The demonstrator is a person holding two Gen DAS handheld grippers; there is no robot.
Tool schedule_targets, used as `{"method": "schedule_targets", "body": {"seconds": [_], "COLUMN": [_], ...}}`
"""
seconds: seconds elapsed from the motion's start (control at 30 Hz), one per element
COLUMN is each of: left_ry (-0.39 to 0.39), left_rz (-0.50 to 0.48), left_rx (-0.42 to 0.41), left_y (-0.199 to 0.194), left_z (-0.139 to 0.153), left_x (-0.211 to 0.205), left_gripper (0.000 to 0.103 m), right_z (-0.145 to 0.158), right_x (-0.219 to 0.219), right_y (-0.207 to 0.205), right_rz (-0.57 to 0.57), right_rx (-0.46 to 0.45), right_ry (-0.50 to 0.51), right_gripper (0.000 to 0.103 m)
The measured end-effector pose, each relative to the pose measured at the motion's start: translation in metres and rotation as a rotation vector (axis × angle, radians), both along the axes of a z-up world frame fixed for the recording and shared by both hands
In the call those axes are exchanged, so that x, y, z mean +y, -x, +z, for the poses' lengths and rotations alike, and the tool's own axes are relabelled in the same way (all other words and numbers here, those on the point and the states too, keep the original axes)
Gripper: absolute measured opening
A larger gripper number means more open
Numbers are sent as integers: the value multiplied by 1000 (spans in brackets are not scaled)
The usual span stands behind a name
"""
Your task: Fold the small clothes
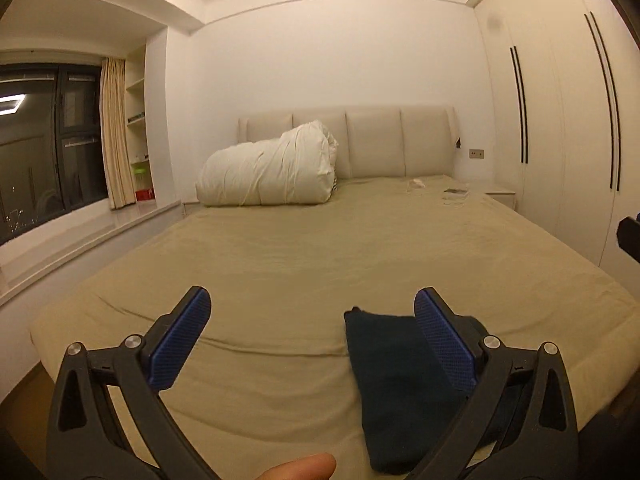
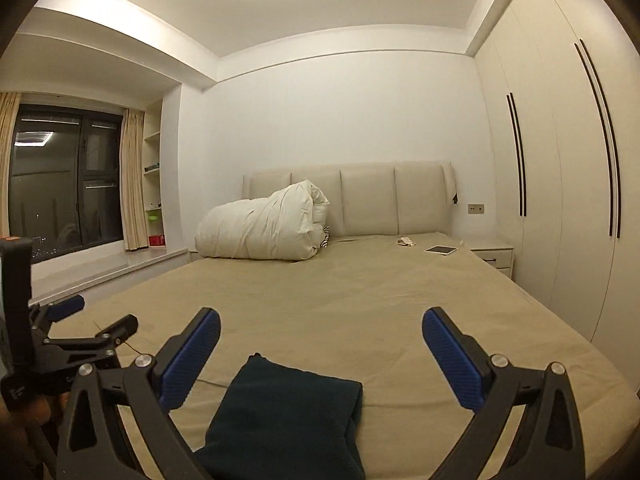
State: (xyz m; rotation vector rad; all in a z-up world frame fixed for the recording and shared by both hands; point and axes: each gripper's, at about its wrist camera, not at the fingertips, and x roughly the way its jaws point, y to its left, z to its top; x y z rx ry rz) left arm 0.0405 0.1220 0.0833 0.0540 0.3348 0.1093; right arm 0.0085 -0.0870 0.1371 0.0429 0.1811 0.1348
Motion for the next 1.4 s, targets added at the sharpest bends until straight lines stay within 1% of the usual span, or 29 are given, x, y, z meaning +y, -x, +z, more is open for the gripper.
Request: {"method": "schedule_targets", "body": {"seconds": [0.03,0.1,0.17,0.23,0.27,0.3,0.4,0.47,0.73,0.87,1.4], "left_ry": [25,83,135,144,146,154,188,198,185,176,161], "left_rz": [4,6,19,39,40,41,41,35,9,8,5], "left_rx": [44,119,208,278,300,331,395,422,489,506,525], "left_y": [-3,-15,-30,-40,-58,-65,-72,-77,-87,-79,-77], "left_z": [-3,-18,-39,-58,-75,-86,-104,-113,-133,-131,-135], "left_x": [4,10,17,19,19,20,23,23,15,15,13], "left_gripper": [103,103,103,103,103,103,103,103,103,103,103], "right_z": [-4,-13,-31,-49,-59,-66,-84,-86,-87,-85,-89], "right_x": [-3,-1,0,-5,-9,-11,-20,-23,-8,-2,11], "right_y": [6,0,-10,-17,-23,-27,-37,-37,-35,-32,-26], "right_rz": [-7,-22,-55,-77,-91,-102,-135,-148,-146,-144,-113], "right_rx": [18,57,133,207,265,299,413,448,472,470,493], "right_ry": [3,17,23,5,-18,-32,-75,-101,-69,-53,-13], "right_gripper": [103,103,103,103,103,103,103,103,103,103,103]}}
